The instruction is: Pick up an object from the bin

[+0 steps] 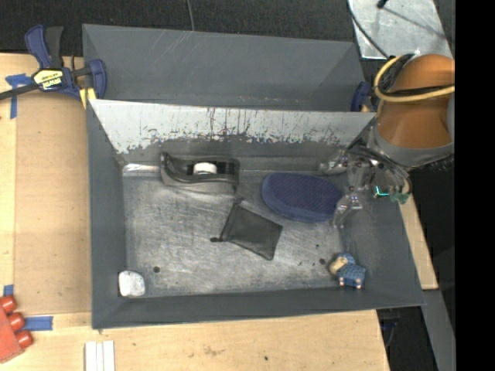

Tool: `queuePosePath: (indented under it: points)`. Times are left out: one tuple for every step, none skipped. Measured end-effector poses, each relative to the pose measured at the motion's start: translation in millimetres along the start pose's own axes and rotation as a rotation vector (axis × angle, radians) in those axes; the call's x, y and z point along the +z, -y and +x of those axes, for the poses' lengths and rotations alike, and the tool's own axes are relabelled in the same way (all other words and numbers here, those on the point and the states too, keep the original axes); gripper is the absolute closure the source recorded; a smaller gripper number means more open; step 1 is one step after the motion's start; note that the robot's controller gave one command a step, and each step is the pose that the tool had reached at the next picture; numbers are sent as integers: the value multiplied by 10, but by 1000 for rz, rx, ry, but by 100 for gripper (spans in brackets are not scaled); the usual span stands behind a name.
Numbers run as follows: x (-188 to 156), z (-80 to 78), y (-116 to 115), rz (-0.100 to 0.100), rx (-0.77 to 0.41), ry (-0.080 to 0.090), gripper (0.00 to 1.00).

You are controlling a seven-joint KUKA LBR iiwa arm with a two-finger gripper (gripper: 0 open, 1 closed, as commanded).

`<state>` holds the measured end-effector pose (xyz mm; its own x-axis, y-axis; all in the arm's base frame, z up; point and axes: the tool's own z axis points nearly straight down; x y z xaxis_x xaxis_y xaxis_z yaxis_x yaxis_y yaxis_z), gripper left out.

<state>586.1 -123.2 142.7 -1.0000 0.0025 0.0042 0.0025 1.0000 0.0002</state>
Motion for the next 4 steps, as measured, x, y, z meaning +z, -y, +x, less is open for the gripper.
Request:
queuePosePath:
  points:
    - [721, -168, -43, 1, 50, 13, 0]
    - [682, -184, -41, 2, 48, 18, 100]
    - [215, -200, -39, 2, -13, 13, 100]
    - [-935, -123, 23, 4, -38, 17, 100]
